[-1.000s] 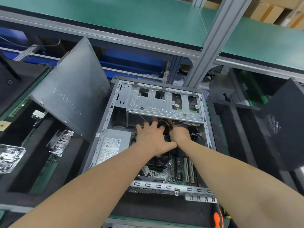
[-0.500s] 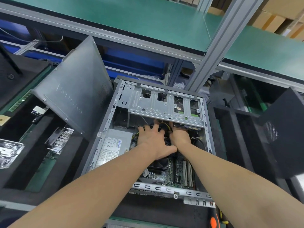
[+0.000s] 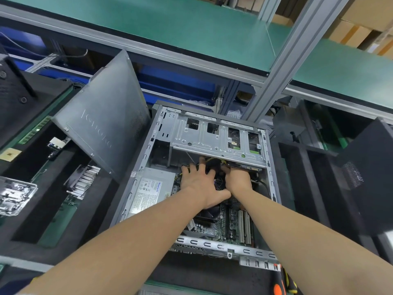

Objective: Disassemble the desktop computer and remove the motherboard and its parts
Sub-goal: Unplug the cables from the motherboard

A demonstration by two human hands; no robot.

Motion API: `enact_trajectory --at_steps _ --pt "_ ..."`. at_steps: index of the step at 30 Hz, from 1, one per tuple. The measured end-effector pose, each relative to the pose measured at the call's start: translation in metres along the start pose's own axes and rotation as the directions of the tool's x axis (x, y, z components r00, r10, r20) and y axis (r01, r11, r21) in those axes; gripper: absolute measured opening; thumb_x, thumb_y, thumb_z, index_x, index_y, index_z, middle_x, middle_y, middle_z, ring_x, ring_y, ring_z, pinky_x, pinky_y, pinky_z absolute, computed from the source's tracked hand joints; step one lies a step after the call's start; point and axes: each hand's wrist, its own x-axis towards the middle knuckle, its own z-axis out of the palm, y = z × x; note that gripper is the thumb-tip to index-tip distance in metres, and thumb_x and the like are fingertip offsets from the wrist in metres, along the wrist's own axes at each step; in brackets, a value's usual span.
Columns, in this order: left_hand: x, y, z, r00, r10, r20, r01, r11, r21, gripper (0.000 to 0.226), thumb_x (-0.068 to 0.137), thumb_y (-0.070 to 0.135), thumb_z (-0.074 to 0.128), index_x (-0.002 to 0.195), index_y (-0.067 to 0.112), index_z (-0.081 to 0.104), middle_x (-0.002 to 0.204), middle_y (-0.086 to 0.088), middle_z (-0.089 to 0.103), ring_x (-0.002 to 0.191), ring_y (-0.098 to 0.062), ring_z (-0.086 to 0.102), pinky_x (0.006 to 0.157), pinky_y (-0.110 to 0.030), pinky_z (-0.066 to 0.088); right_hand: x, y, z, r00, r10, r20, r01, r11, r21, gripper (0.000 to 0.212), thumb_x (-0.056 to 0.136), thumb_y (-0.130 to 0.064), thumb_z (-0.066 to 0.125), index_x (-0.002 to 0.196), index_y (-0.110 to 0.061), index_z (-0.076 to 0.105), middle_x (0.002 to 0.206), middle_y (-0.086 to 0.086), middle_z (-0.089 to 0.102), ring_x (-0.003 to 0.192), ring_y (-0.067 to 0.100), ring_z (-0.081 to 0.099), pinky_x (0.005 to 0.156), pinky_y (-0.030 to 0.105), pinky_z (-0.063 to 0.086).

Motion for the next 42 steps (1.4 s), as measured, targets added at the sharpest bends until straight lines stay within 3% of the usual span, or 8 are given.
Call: enact_trajectory --at_steps 8,13,17,22,27,35,40,42 --pt "-0.017 -0.009 0.006 0.999 0.011 -0.05 -0.014 0.997 -0.076 0.097 0.076 0.089 0.031 0.156 0.035 0.02 0.17 -0.017 0.0 0.154 -0.05 -0.005 0.12 -0.071 0.0 0.003 -0.002 0.002 0.987 0.145 0.062 -0.154 0.976 0.156 0.039 0.111 -0.02 0.033 0.138 -0.018 0.061 0.128 0.009 0.066 0.114 0.029 0.063 0.072 0.028 0.043" --pt "-0.026 -0.018 0.003 0.997 0.023 -0.079 -0.039 0.976 -0.215 0.071 0.087 0.074 0.037 0.141 0.029 0.044 0.167 -0.01 0.014 0.153 -0.041 0.011 0.121 -0.062 0.017 0.005 -0.008 0.0 0.988 0.147 0.047 -0.154 0.922 0.354 0.048 0.111 -0.039 0.031 0.136 -0.012 0.062 0.127 0.015 0.067 0.116 0.03 0.063 0.091 0.029 0.046" --pt "-0.032 -0.019 0.008 0.977 0.086 -0.195 -0.098 0.994 -0.056 0.047 0.1 0.052 0.038 0.129 0.022 0.056 0.147 -0.01 0.032 0.132 -0.034 0.032 0.108 -0.053 0.032 0.005 -0.016 0.001 0.99 0.091 0.11 -0.119 0.953 0.278 0.044 0.111 -0.017 0.027 0.15 -0.014 0.048 0.139 0.017 0.06 0.124 0.034 0.06 0.094 0.035 0.049" --pt "-0.03 -0.017 0.014 0.974 0.13 -0.185 -0.155 0.979 -0.129 0.044 0.104 0.045 0.036 0.136 0.017 0.05 0.141 -0.002 0.044 0.136 -0.026 0.037 0.111 -0.053 0.035 0.01 -0.013 -0.005 0.974 0.037 0.223 -0.089 0.97 0.225 0.039 0.108 -0.007 0.032 0.141 0.0 0.053 0.145 0.017 0.055 0.13 0.036 0.055 0.097 0.039 0.046" --pt "-0.027 -0.016 0.019 0.987 0.095 -0.129 -0.12 0.972 -0.203 0.056 0.102 0.053 0.036 0.144 0.015 0.04 0.156 -0.002 0.026 0.144 -0.029 0.026 0.116 -0.054 0.027 0.009 -0.012 -0.009 0.965 0.003 0.261 -0.032 0.994 0.106 0.038 0.107 -0.011 0.037 0.142 -0.003 0.051 0.138 0.015 0.059 0.126 0.035 0.057 0.087 0.04 0.046" --pt "-0.013 -0.013 0.01 0.99 0.098 -0.103 -0.107 0.991 -0.083 0.075 0.096 0.067 0.031 0.15 0.015 0.038 0.151 -0.004 0.036 0.138 -0.028 0.032 0.113 -0.052 0.027 0.004 -0.016 -0.016 0.979 0.01 0.206 -0.037 0.991 0.129 0.063 0.108 -0.015 0.039 0.163 -0.013 0.008 0.142 0.015 0.056 0.125 0.034 0.059 0.091 0.043 0.05" --pt "-0.012 -0.015 0.015 0.988 0.103 -0.113 -0.112 0.991 -0.076 0.073 0.098 0.066 0.029 0.149 0.016 0.04 0.154 -0.002 0.035 0.137 -0.028 0.03 0.112 -0.053 0.025 0.002 -0.017 -0.013 0.981 -0.05 0.188 0.038 0.997 0.07 0.052 0.109 -0.014 0.037 0.16 -0.019 0.027 0.159 0.011 0.039 0.131 0.031 0.054 0.1 0.043 0.05" --pt "-0.012 -0.014 0.016 0.988 0.102 -0.116 -0.111 0.991 -0.074 0.073 0.097 0.065 0.029 0.149 0.015 0.04 0.154 -0.003 0.036 0.137 -0.029 0.031 0.112 -0.053 0.025 0.0 -0.018 -0.011 0.983 -0.037 0.179 0.011 0.99 0.144 0.056 0.108 -0.014 0.04 0.161 -0.019 0.021 0.143 0.016 0.056 0.122 0.034 0.061 0.094 0.043 0.052"
